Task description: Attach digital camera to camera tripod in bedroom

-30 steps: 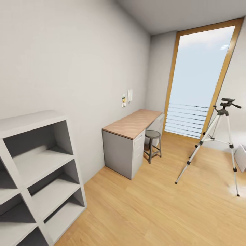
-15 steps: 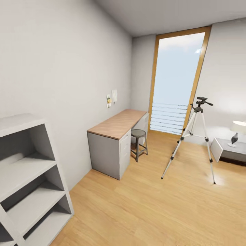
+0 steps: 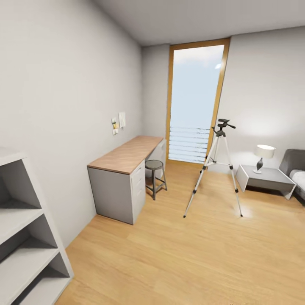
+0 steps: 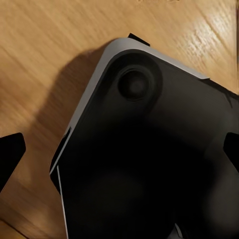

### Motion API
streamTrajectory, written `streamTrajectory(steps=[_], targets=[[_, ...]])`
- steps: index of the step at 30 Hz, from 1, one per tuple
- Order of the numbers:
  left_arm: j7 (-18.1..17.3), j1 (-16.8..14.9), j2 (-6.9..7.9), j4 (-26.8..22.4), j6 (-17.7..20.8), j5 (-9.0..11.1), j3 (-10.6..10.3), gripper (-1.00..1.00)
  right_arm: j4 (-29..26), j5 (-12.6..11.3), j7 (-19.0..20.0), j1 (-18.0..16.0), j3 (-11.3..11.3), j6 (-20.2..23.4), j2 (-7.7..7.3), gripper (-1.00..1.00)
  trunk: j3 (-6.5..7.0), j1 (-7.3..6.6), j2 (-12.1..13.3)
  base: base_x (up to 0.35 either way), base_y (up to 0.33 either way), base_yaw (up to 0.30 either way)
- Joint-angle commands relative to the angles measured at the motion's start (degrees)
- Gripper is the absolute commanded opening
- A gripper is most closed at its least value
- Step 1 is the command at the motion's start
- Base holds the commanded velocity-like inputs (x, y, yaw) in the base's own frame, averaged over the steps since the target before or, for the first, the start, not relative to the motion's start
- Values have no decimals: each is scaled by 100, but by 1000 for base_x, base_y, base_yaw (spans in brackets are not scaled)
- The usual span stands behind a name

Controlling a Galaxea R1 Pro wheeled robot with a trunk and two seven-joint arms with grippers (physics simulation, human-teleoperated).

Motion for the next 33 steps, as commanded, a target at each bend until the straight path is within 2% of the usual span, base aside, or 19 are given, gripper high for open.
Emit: streamTrajectory(steps=[1, 20, 27, 33], targets=[[5, 4, -1, -14, -5, 4, 10, 100, 9, -62, 24, -6, 48, 4, 0, 100, -5, 0, -4, 0, 0, -293], [-1, 5, -3, -12, -7, 0, 10, 100, -1, -37, 29, 0, 84, -32, 3, 100, -5, 0, -4, 0, 0, -291], [-11, 5, -6, -16, -13, -7, 3, 100, -1, -24, 31, 0, 92, -39, -2, 100, -5, 0, -4, -18, 19, -108], [-13, 5, -11, -12, -15, -9, 1, 100, -1, -14, 31, 0, 105, -42, -11, 100, -5, 0, -4, -159, 172, -20]])
